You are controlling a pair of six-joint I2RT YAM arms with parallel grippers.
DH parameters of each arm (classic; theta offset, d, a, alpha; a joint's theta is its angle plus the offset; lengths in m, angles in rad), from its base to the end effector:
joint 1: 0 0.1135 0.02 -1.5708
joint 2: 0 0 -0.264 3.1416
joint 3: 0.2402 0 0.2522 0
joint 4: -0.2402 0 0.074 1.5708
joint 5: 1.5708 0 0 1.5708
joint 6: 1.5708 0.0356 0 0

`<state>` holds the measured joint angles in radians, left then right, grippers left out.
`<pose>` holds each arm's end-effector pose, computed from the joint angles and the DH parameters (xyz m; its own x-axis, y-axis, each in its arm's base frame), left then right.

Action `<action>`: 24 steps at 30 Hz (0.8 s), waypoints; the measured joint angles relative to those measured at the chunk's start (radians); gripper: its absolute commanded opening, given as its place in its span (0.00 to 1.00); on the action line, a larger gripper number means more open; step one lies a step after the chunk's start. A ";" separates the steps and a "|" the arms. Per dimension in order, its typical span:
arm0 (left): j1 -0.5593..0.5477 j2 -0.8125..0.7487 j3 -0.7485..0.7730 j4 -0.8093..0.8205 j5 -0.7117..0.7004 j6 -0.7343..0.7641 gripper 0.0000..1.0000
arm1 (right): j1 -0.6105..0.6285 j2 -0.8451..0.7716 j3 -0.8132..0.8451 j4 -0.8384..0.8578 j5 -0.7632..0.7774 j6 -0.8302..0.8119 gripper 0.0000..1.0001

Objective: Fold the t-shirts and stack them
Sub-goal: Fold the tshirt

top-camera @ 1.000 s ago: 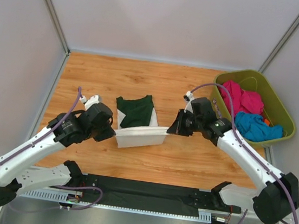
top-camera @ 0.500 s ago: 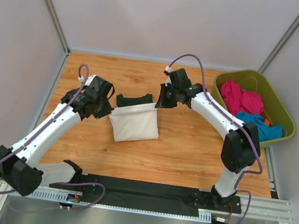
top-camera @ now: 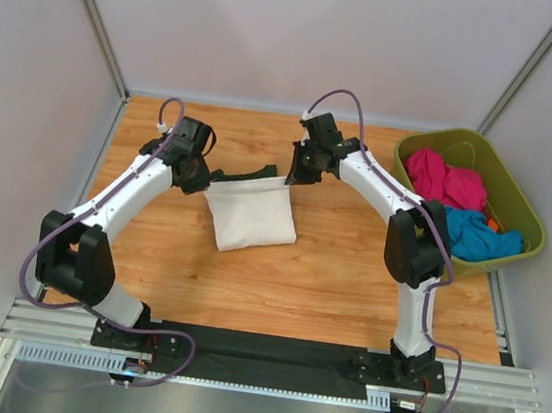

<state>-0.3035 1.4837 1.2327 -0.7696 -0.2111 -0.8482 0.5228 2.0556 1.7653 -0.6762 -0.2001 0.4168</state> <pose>0.2944 -0.0844 0.2810 -0.6788 -0.5560 -0.4798 -0.4860 0.8299 -0.2741 0.3922 0.2342 0.2448 -0.8897 -0.0548 -0.4533 -0.2483 0.8912 0.3796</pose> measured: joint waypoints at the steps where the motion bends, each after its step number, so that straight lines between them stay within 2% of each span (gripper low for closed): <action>1: 0.006 0.025 0.014 0.012 0.000 0.008 0.00 | -0.005 0.020 0.019 0.003 0.000 -0.002 0.00; 15: 0.089 0.394 0.183 0.161 0.056 0.048 0.00 | -0.077 0.285 0.249 0.054 -0.038 -0.015 0.02; 16: 0.097 0.418 0.201 0.169 0.061 0.051 0.03 | -0.080 0.304 0.267 0.061 -0.046 -0.016 0.06; 21: 0.119 0.467 0.254 0.206 0.097 0.099 0.11 | -0.097 0.350 0.316 0.096 -0.072 -0.018 0.10; 23: 0.123 0.472 0.278 0.209 0.102 0.129 0.30 | -0.105 0.350 0.323 0.112 -0.063 -0.015 0.39; 24: 0.126 0.477 0.299 0.204 0.099 0.147 0.64 | -0.111 0.351 0.334 0.115 -0.061 -0.018 0.54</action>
<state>-0.1780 1.9610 1.5322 -0.5659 -0.1123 -0.7010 0.4122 2.4065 2.0991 -0.5610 -0.2607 0.3985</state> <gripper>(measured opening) 0.240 0.324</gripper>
